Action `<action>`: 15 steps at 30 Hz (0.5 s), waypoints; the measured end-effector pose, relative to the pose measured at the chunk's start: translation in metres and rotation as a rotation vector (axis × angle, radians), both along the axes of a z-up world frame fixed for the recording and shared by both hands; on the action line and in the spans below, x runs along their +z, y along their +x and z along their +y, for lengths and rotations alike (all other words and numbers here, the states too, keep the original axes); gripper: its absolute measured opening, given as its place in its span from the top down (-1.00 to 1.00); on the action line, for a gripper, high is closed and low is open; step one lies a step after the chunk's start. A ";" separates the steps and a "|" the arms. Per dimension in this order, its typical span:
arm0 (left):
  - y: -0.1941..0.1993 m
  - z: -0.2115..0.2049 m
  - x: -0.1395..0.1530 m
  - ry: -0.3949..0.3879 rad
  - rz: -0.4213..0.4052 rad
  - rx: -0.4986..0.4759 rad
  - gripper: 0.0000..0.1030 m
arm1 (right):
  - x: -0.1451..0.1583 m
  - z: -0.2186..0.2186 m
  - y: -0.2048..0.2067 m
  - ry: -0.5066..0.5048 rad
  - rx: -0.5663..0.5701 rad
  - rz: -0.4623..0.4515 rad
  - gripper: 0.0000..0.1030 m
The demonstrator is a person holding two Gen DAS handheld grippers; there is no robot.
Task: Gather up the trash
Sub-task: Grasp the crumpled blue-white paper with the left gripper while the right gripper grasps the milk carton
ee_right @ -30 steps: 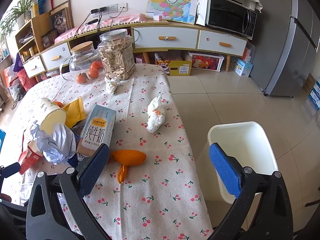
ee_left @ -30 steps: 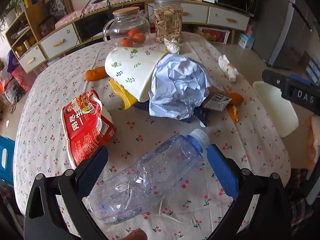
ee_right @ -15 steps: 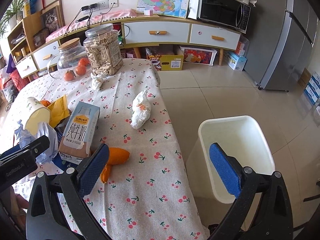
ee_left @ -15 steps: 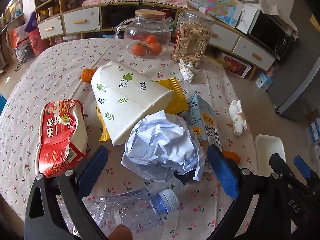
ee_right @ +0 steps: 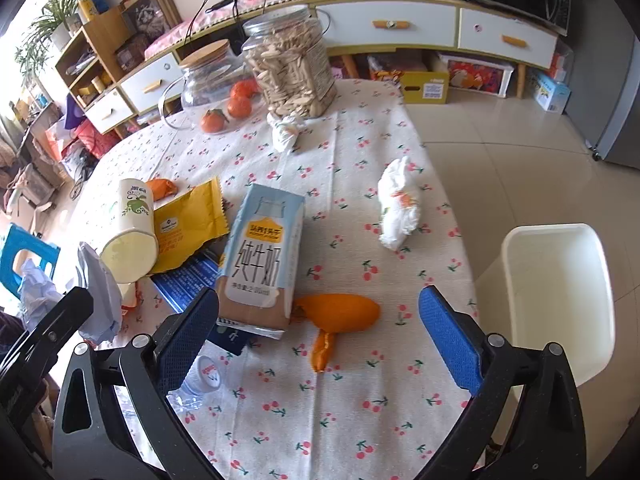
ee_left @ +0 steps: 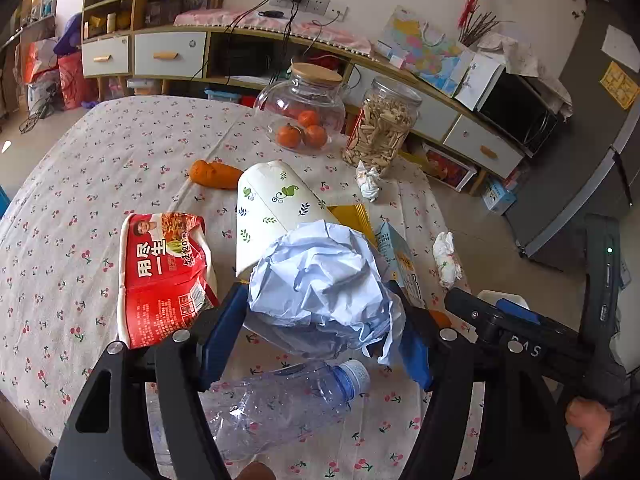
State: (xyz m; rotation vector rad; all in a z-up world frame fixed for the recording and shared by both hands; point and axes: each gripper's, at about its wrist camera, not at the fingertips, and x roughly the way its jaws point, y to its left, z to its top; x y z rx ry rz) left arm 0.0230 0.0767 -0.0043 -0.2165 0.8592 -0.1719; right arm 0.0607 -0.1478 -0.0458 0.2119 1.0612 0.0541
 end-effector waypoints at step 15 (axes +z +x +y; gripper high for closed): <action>0.000 0.028 0.002 0.065 -0.023 0.023 -0.32 | -0.051 0.032 0.067 0.160 0.103 0.205 -0.63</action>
